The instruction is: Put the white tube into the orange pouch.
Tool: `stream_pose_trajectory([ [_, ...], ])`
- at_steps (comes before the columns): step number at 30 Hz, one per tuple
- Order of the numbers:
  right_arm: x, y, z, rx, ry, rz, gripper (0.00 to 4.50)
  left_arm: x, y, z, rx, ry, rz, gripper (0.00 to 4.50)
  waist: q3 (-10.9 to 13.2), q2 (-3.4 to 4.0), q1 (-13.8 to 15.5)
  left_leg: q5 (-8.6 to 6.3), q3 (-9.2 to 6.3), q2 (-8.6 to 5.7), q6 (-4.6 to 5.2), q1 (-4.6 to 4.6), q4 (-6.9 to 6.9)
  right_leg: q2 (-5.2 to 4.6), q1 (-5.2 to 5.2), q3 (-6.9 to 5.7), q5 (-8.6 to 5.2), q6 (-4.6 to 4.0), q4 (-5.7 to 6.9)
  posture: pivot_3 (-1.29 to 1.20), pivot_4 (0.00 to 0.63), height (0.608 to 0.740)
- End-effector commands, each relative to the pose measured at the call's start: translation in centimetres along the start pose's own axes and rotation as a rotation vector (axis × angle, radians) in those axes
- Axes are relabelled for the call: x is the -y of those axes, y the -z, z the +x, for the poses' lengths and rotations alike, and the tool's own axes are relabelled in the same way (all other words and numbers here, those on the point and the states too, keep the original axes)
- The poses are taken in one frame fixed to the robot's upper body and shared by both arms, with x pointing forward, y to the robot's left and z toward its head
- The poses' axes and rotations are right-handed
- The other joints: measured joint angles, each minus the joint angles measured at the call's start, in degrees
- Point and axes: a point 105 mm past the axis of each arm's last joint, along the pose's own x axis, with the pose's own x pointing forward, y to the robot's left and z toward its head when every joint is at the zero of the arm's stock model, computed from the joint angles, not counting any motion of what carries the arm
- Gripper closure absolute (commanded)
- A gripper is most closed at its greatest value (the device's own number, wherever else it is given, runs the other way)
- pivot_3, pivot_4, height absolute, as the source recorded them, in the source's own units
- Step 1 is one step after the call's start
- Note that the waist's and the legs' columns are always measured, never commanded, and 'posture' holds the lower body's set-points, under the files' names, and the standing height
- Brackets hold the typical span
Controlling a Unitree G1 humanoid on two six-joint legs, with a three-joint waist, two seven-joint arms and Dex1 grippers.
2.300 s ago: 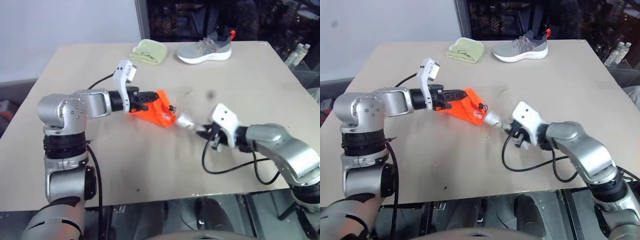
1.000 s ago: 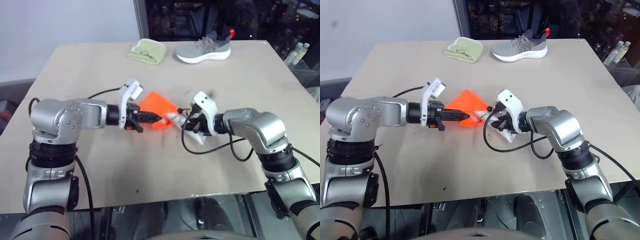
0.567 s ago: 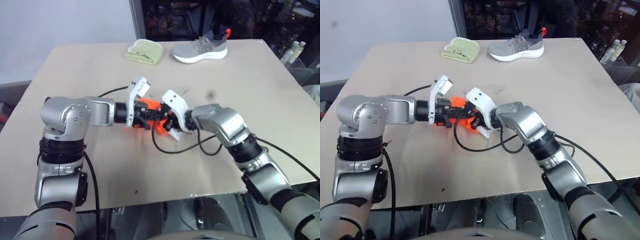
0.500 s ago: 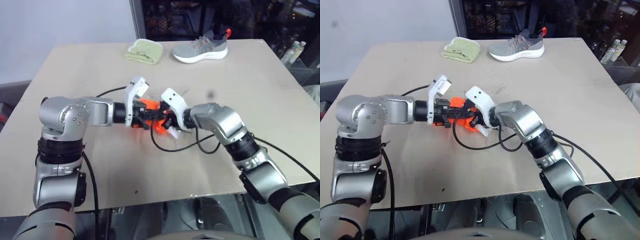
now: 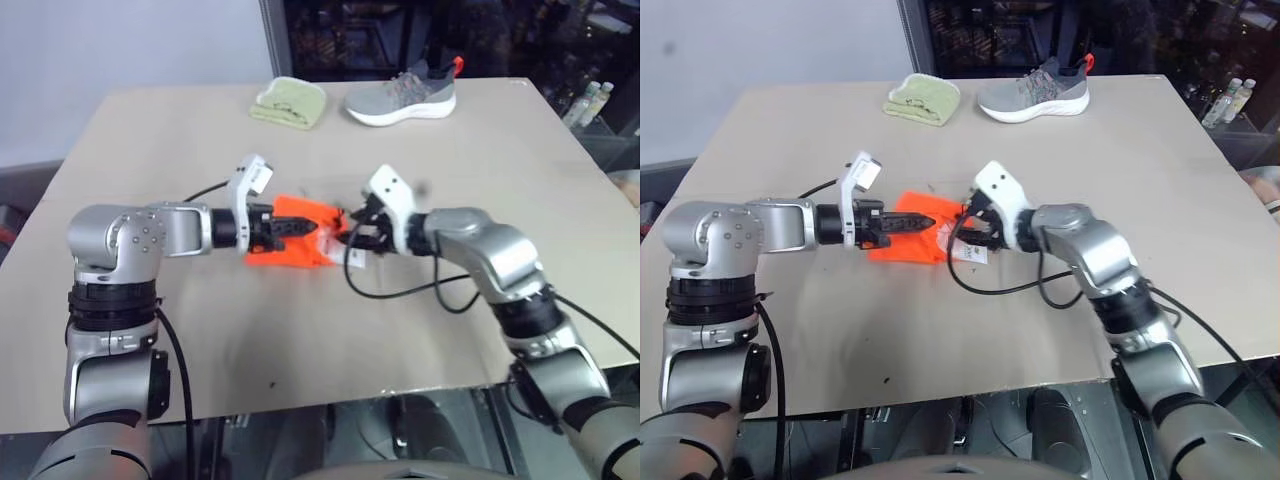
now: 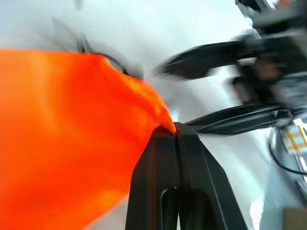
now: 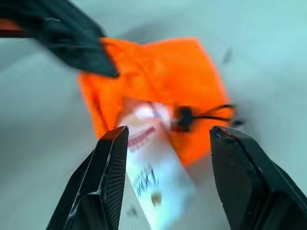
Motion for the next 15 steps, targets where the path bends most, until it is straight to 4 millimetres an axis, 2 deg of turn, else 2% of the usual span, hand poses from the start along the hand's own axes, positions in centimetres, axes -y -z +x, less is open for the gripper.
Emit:
stream_pose_trajectory([
  [1,-0.1,-1.5,-1.2,0.08,0.031,-0.002,1.8,0.9,-2.2,-0.7,0.088,0.036,0.036,4.5,0.0,-0.01,-0.07,-0.01,0.0,0.01,0.01,0.01,0.0,0.0,0.0,0.0,0.0,0.0,0.03,0.0,0.15,0.74],
  [4,1.3,0.0,-1.0,0.024,0.121,-0.038,1.8,1.0,-2.7,-0.9,0.099,0.042,0.038,4.5,0.0,-0.01,-0.09,0.0,0.0,0.02,0.0,0.04,0.0,0.01,0.0,0.0,0.0,0.0,0.08,0.0,0.15,0.74],
  [8,1.2,0.9,0.4,0.002,0.121,-0.039,1.8,1.4,-2.5,-0.8,0.082,0.056,0.054,4.5,-0.01,-0.01,-0.09,0.01,0.03,0.01,-0.01,0.04,0.01,-0.01,0.0,0.04,0.0,0.0,0.08,0.0,0.15,0.74],
  [11,2.2,2.5,1.1,-0.079,0.186,-0.138,1.8,2.1,-2.3,-0.4,0.068,0.071,0.07,4.5,0.0,-0.01,-0.08,0.02,0.02,0.03,-0.03,0.03,-0.01,0.0,-0.01,0.03,0.0,-0.01,0.07,0.0,0.15,0.74],
  [15,2.9,3.9,0.7,-0.132,0.202,-0.191,1.8,2.5,-2.0,-0.3,0.063,0.081,0.069,4.5,0.01,-0.03,0.15,0.09,0.0,0.01,-0.14,-0.03,-0.01,-0.05,-0.01,0.02,0.0,0.0,0.0,0.0,0.15,0.74],
])
